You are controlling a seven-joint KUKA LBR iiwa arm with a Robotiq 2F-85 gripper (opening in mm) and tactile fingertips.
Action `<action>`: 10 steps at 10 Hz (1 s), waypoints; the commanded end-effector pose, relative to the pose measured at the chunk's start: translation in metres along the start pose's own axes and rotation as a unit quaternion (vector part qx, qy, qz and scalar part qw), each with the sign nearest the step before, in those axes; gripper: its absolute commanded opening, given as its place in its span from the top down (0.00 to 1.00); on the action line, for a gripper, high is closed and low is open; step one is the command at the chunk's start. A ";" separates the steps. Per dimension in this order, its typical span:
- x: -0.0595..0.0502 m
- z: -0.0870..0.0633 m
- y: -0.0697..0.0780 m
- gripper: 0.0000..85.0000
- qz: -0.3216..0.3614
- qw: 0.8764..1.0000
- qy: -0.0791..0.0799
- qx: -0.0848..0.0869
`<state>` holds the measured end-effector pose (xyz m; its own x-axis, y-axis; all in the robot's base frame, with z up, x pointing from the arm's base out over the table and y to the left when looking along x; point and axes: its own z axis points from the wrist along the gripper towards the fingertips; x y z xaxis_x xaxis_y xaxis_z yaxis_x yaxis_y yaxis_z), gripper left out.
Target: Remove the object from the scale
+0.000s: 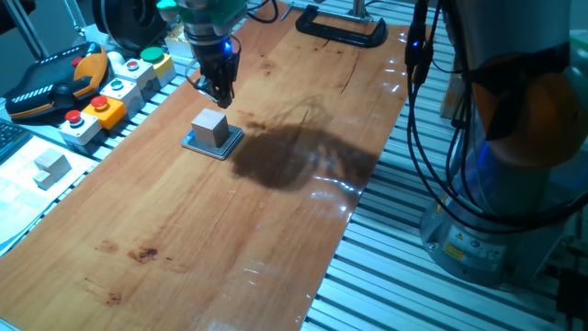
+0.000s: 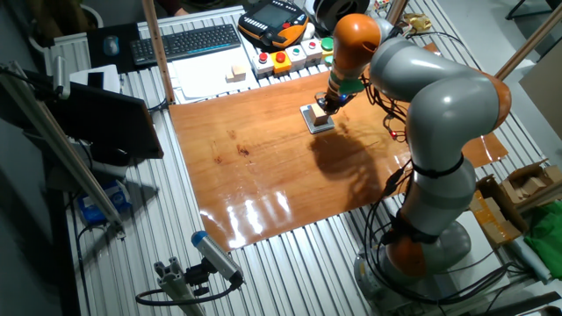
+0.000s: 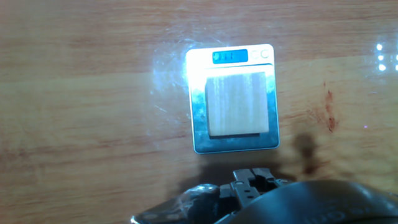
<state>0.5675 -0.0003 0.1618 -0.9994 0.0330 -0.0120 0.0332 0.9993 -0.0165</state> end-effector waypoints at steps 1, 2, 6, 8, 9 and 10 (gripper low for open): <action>-0.001 0.001 0.000 0.99 0.001 1.000 0.000 -0.001; -0.005 0.002 -0.001 0.99 0.002 1.000 0.000 -0.004; -0.023 0.006 0.006 0.81 0.012 1.000 -0.012 -0.008; -0.031 0.011 0.007 0.49 0.025 0.999 -0.019 -0.017; -0.036 0.015 0.008 0.33 0.031 0.999 -0.020 -0.024; -0.041 0.019 0.007 0.22 0.032 0.999 -0.023 -0.026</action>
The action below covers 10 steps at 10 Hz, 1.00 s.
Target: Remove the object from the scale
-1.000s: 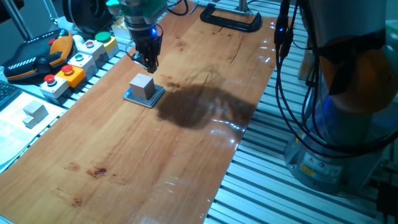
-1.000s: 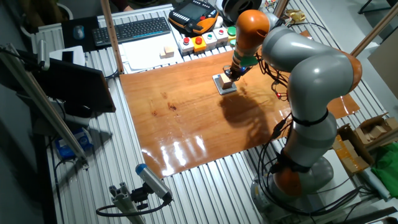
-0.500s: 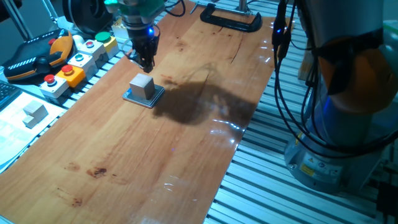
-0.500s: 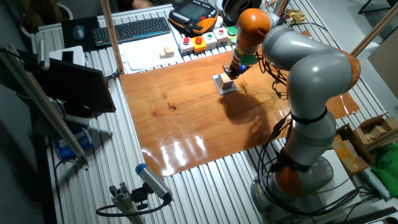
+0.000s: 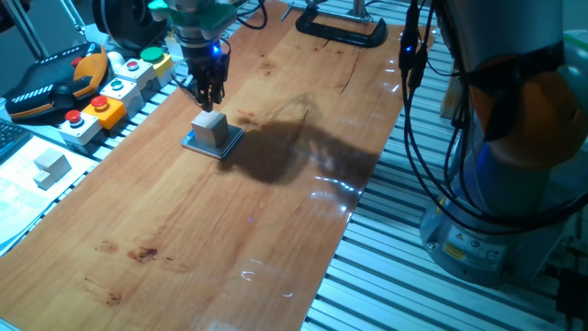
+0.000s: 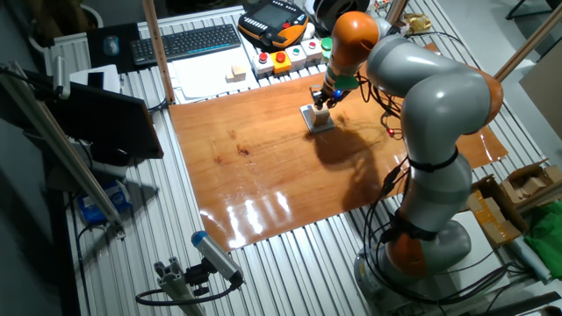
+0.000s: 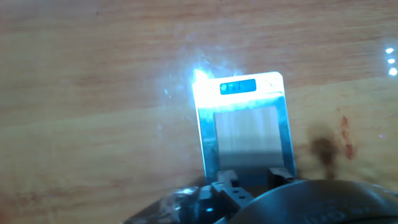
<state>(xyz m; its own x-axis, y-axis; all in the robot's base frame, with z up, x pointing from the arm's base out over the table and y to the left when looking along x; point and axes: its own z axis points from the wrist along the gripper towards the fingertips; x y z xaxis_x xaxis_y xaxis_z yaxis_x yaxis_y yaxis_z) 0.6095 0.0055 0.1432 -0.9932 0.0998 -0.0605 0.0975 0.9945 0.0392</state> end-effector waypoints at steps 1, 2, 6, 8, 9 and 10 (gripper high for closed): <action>-0.003 0.003 0.000 0.13 0.002 1.000 -0.004 -0.001; -0.007 0.006 0.000 0.05 0.002 1.000 -0.011 0.007; -0.016 0.019 -0.002 0.00 -0.019 0.999 -0.008 0.024; -0.018 0.028 -0.005 0.00 -0.024 0.999 -0.006 0.031; -0.018 0.032 -0.006 0.00 -0.024 0.999 -0.006 0.030; -0.019 0.035 -0.006 0.00 -0.025 0.999 -0.006 0.030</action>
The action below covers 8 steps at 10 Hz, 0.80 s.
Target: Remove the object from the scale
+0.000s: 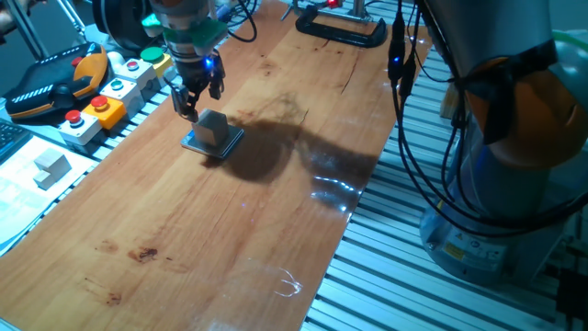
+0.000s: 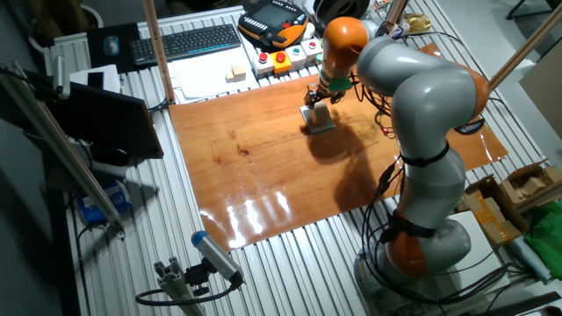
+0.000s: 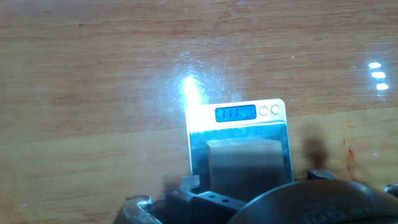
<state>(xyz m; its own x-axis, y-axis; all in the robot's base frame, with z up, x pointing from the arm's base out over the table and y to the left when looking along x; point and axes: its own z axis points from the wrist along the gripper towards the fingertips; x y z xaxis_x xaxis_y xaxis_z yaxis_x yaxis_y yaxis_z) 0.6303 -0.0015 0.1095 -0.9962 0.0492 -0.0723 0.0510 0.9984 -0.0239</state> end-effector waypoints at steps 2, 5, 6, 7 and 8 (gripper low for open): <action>-0.001 0.003 0.000 0.00 -0.007 1.000 0.003 0.001; 0.000 0.011 0.000 0.00 -0.015 1.000 0.005 -0.008; 0.001 0.013 0.001 0.00 -0.017 1.000 0.006 -0.009; 0.001 0.014 0.001 0.00 -0.018 1.000 0.008 -0.009; 0.002 0.016 0.001 0.00 -0.019 1.000 0.010 -0.008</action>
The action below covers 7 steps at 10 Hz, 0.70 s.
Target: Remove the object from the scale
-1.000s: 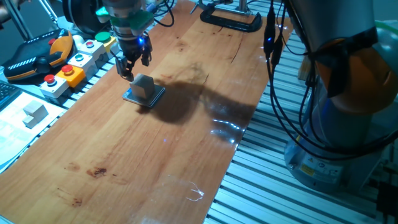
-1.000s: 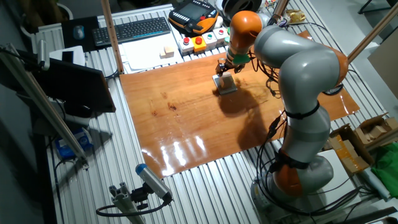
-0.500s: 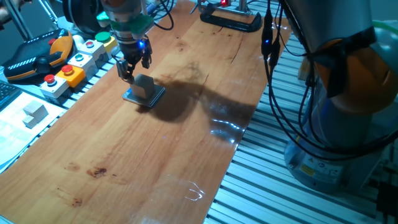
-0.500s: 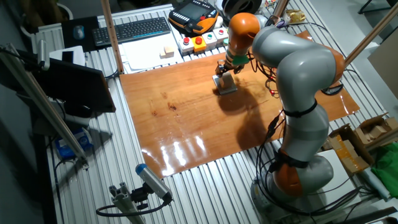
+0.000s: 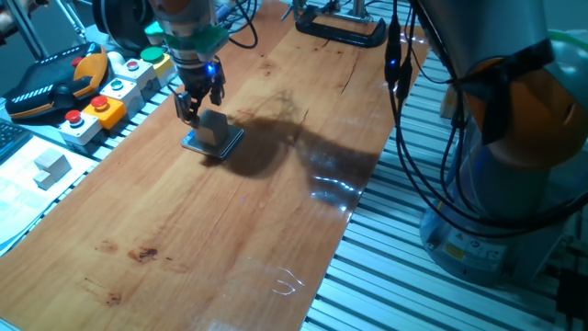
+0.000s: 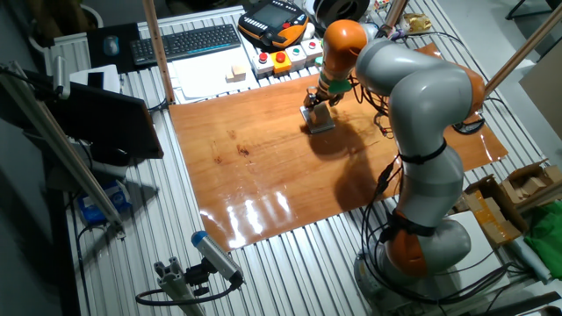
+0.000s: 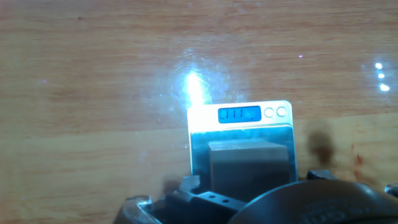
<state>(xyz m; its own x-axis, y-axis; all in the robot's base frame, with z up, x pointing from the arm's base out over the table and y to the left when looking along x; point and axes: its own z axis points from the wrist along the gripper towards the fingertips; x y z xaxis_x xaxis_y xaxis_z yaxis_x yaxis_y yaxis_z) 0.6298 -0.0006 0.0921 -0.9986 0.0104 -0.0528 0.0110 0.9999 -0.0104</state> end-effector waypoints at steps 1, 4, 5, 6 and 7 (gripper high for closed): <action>0.000 0.002 0.000 0.00 -0.001 1.000 0.000 0.001; 0.002 0.015 -0.002 0.00 -0.004 1.000 -0.002 -0.009; 0.002 0.015 -0.002 0.00 -0.005 1.000 -0.001 -0.009; 0.002 0.016 -0.001 0.00 -0.005 1.000 -0.001 -0.009; 0.002 0.018 -0.001 0.00 -0.007 1.000 -0.001 -0.006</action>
<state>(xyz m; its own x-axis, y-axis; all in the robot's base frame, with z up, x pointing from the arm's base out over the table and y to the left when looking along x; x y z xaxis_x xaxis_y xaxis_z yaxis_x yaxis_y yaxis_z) 0.6285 -0.0017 0.0734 -0.9984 -0.0039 -0.0560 -0.0040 1.0000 0.0008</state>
